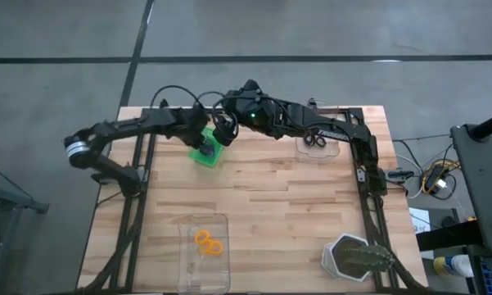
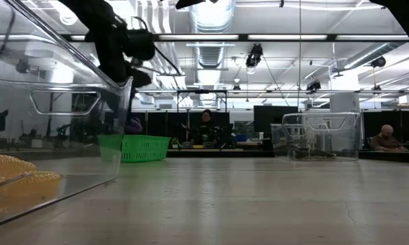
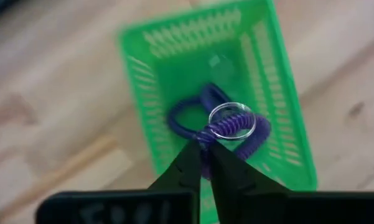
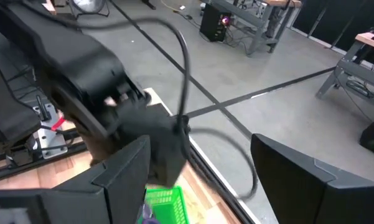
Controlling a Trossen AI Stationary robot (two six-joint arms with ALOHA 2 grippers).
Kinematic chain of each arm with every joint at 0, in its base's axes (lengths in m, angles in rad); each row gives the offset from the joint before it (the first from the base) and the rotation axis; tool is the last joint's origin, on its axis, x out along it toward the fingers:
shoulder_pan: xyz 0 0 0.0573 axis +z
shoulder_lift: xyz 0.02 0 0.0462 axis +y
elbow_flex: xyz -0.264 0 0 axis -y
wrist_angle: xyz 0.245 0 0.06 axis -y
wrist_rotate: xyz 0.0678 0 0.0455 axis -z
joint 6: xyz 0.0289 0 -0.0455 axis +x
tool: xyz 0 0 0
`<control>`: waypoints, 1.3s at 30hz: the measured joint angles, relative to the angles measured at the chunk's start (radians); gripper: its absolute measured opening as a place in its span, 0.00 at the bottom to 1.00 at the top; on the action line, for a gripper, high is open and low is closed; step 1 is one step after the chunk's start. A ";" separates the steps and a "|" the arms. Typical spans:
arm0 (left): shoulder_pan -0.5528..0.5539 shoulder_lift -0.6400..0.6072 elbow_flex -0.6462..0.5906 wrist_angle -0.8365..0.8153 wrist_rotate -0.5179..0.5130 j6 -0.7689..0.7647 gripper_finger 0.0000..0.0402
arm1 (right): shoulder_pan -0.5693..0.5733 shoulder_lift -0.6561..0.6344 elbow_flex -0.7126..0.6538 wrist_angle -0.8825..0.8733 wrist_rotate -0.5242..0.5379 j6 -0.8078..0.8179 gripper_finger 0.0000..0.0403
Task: Sort spring keychains
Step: Put the purple spring keychain into the green bin, then return to Home Position
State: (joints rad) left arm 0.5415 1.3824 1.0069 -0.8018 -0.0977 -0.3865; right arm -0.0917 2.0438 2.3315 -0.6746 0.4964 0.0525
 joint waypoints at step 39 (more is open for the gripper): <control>-0.002 -0.462 0.003 0.279 0.402 0.061 0.00 | -0.069 -0.015 0.000 -0.211 -0.486 0.000 0.02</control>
State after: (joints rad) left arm 0.5390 0.9201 1.0096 -0.5231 0.3045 -0.3253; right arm -0.1608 2.0284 2.3318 -0.8856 0.0105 0.0525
